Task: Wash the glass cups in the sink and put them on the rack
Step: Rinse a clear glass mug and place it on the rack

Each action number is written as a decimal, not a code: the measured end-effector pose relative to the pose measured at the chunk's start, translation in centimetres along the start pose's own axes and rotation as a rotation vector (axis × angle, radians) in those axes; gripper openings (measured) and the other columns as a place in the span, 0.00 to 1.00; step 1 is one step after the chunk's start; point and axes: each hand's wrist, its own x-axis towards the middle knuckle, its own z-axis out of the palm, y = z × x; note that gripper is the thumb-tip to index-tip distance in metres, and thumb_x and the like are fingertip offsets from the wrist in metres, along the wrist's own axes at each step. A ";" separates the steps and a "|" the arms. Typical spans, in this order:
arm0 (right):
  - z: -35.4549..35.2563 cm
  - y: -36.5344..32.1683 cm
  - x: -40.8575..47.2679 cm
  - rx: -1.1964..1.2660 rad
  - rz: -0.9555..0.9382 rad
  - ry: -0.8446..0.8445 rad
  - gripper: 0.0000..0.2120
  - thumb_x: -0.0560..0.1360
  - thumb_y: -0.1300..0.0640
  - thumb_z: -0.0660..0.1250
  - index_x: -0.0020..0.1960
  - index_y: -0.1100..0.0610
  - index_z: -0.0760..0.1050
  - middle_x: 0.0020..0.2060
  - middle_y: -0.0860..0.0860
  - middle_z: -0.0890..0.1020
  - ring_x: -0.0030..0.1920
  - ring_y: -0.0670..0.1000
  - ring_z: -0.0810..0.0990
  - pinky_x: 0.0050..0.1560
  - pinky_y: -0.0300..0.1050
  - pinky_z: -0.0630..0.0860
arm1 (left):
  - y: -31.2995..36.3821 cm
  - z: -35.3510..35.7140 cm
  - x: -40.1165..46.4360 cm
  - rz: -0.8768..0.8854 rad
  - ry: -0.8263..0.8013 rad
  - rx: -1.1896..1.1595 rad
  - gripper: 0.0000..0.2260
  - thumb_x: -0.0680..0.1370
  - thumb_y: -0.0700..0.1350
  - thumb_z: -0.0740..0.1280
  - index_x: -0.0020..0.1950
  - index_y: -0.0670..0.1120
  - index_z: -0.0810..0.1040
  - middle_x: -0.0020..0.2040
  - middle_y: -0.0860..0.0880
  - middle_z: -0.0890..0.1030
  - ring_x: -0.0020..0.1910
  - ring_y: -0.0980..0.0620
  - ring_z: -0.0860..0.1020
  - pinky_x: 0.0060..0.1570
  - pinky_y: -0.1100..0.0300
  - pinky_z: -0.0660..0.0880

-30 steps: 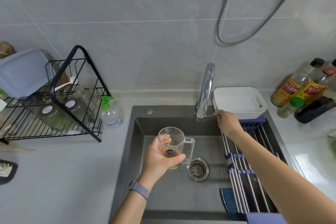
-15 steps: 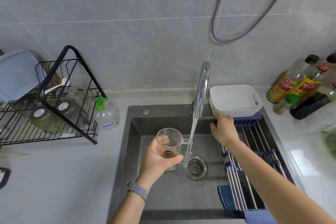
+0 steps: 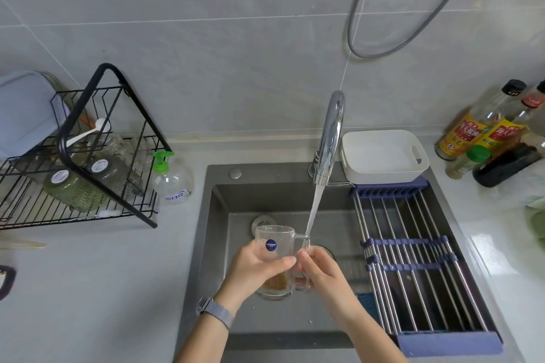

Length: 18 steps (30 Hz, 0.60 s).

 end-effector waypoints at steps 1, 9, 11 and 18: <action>0.1 0.0 0.5 0.007 0.023 -0.008 0.15 0.80 0.50 0.61 0.49 0.63 0.73 0.40 0.52 0.79 0.45 0.52 0.80 0.50 0.50 0.80 | 0.1 0.1 -0.2 -0.014 -0.020 0.022 0.27 0.60 0.65 0.77 0.52 0.53 0.79 0.48 0.57 0.84 0.50 0.58 0.81 0.51 0.60 0.79; 1.4 1.2 1.8 -0.073 0.168 -0.016 0.16 0.81 0.52 0.59 0.54 0.67 0.70 0.38 0.55 0.78 0.38 0.51 0.78 0.48 0.52 0.77 | -0.9 -0.5 -0.4 -0.079 -0.125 0.052 0.36 0.66 0.75 0.62 0.46 0.42 0.83 0.41 0.46 0.85 0.42 0.48 0.83 0.52 0.51 0.77; 1.8 1.7 1.9 -0.072 0.209 -0.020 0.17 0.82 0.52 0.58 0.54 0.69 0.70 0.38 0.54 0.79 0.37 0.49 0.78 0.46 0.48 0.74 | -1.3 -0.7 -0.5 -0.145 -0.156 0.033 0.32 0.68 0.74 0.60 0.50 0.48 0.84 0.46 0.50 0.86 0.48 0.50 0.84 0.59 0.50 0.77; 2.1 2.4 1.8 0.088 0.445 -0.040 0.11 0.82 0.51 0.59 0.53 0.60 0.71 0.39 0.56 0.77 0.38 0.52 0.77 0.42 0.52 0.80 | -2.5 -0.7 -0.1 -0.322 -0.126 0.064 0.37 0.60 0.81 0.58 0.46 0.52 0.81 0.44 0.51 0.78 0.46 0.50 0.81 0.43 0.59 0.73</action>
